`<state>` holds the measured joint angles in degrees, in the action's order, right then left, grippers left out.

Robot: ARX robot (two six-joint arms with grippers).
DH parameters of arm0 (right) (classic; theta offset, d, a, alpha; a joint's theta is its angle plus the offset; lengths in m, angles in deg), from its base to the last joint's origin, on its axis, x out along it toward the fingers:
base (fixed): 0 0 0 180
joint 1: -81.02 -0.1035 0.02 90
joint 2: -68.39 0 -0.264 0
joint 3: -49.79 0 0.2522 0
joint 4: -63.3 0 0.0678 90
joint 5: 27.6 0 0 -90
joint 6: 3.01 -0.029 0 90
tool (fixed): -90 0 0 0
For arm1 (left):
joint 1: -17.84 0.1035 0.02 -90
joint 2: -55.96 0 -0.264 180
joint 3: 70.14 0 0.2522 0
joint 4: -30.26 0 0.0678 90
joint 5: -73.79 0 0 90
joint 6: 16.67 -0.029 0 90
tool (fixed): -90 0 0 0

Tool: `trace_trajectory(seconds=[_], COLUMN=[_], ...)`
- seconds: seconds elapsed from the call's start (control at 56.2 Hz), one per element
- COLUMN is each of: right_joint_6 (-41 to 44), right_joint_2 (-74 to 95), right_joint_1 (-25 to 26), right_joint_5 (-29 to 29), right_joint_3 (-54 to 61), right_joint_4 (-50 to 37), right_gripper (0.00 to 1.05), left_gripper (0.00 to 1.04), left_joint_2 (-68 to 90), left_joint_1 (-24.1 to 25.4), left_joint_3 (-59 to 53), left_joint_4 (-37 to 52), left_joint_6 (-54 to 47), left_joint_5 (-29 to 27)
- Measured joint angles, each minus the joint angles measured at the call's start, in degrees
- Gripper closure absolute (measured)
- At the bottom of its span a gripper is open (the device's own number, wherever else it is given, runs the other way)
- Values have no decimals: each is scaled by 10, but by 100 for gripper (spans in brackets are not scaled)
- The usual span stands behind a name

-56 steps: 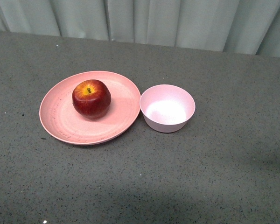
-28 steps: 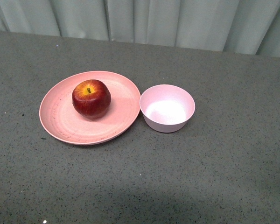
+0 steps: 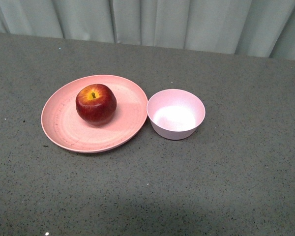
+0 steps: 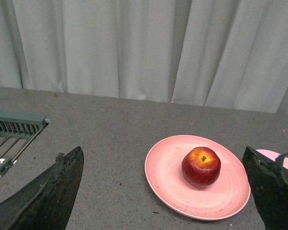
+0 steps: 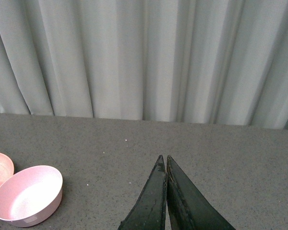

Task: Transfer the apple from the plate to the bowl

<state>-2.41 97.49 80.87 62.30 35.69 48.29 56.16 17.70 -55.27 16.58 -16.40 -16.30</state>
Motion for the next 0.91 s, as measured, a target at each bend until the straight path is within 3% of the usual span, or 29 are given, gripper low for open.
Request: trace_trajectory(seconds=[0.73,0.819,0.908], right_joint_6=[0,0,0], right_joint_2=[-190,-264,-288], right_joint_1=[0,0,0], right_joint_5=[0,1,1], right_joint_3=[0,0,0], right_joint_4=[185,279,285], right_gripper=[104,104,104], left_gripper=[7,7,7], left_joint_2=[0,0,0], left_joint_1=[0,0,0], left_joint_3=[0,0,0], left_joint_4=[0,0,0], left_joint_6=[0,0,0], left_joint_5=[0,0,0])
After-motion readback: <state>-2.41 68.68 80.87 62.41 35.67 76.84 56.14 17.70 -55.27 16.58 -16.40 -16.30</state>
